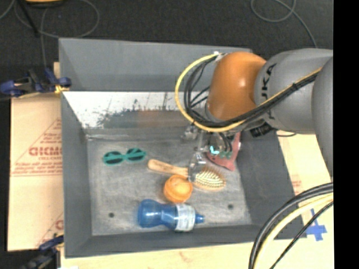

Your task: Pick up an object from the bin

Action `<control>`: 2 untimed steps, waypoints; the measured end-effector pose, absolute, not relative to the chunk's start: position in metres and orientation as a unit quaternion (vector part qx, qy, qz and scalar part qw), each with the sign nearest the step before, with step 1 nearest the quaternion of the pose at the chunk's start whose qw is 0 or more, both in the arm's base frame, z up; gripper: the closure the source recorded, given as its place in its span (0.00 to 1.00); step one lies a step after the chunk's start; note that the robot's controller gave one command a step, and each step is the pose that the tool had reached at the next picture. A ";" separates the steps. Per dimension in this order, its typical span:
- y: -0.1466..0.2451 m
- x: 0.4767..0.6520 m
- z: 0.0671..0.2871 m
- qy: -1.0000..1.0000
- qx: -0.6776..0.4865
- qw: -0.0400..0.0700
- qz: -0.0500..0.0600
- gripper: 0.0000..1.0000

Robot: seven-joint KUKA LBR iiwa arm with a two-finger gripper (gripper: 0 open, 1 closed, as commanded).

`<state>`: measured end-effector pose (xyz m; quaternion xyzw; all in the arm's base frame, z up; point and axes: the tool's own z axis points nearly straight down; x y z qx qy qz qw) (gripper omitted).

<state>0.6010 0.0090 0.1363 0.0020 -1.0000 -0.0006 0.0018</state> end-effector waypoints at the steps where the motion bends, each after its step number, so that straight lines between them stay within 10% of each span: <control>1: 0.009 0.603 0.141 -1.000 0.002 -0.002 -0.001 0.00; 2: 0.014 0.602 0.123 -0.999 0.044 -0.006 0.002 0.00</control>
Offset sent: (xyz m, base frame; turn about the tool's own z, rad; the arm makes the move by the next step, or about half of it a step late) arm -0.0079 0.0261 -0.0663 -0.2902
